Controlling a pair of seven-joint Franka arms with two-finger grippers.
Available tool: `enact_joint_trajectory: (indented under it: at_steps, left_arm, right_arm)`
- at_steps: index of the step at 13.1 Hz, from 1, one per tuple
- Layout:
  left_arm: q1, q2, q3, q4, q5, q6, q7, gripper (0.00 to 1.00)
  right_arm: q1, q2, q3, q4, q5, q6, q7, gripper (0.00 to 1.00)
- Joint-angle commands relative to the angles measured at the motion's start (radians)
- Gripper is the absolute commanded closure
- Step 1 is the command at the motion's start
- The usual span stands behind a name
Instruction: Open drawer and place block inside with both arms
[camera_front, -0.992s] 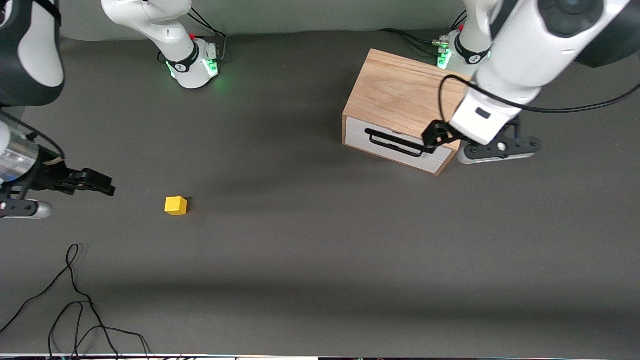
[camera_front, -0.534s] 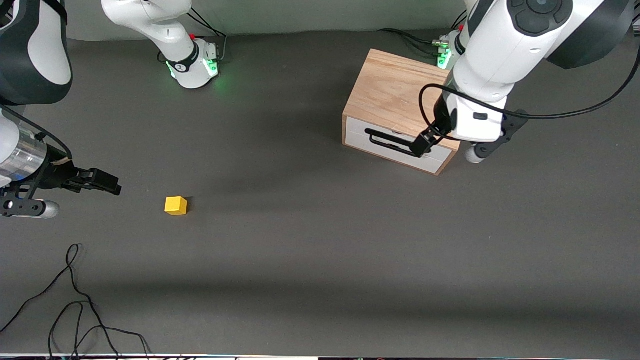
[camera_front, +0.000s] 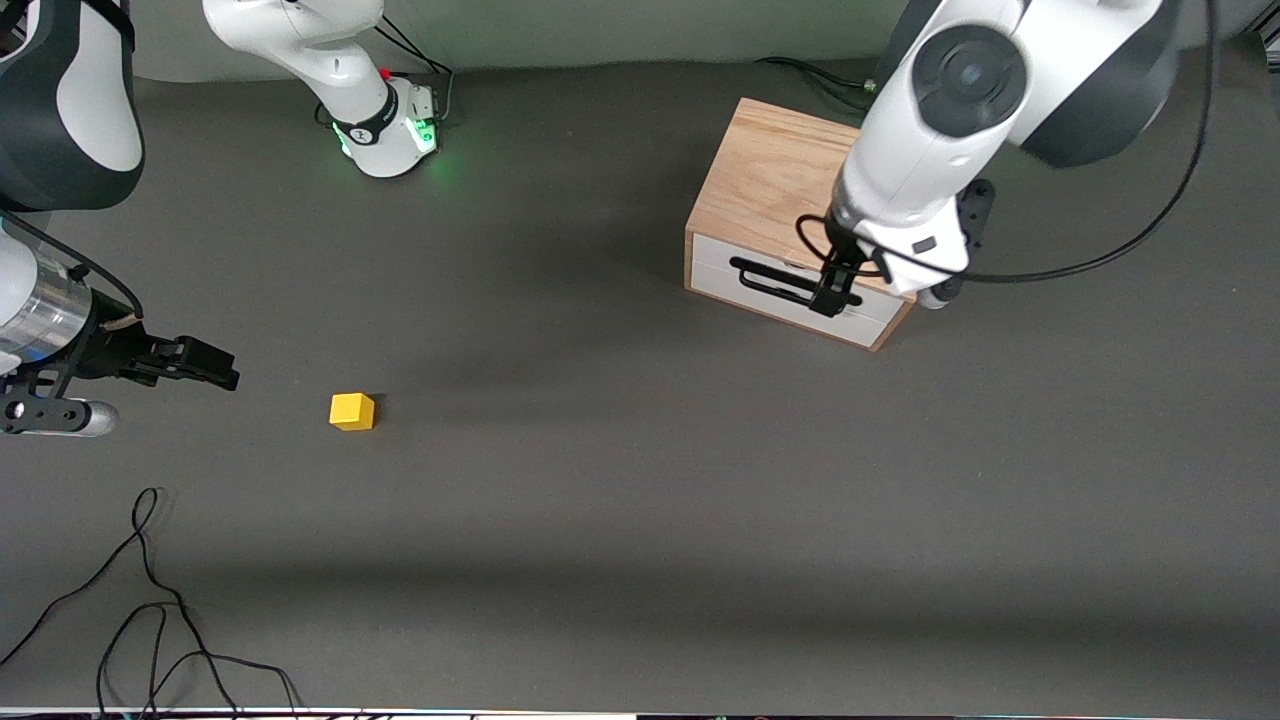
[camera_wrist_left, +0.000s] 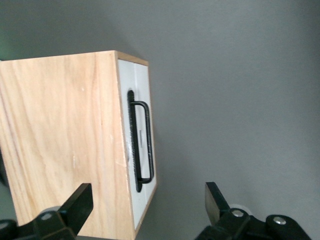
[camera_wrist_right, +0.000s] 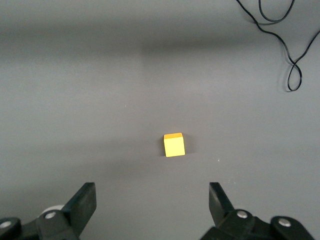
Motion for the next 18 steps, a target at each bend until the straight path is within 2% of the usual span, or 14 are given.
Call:
enact_joint_trajectory:
  at_steps: [1, 5, 18]
  left_arm:
    - [-0.013, 0.059, 0.013, 0.008, -0.002, -0.031, -0.025, 0.00]
    - [-0.056, 0.176, 0.013, 0.003, -0.001, -0.016, -0.021, 0.00]
    - [-0.064, 0.242, 0.013, -0.137, 0.004, 0.188, -0.019, 0.00]
  right_arm:
    - [0.003, -0.007, 0.001, 0.007, -0.018, -0.007, -0.022, 0.00]
    - [0.002, -0.005, 0.001, 0.006, -0.018, -0.007, -0.020, 0.00]
    - [0.003, -0.005, 0.001, 0.005, -0.015, -0.007, -0.020, 0.00]
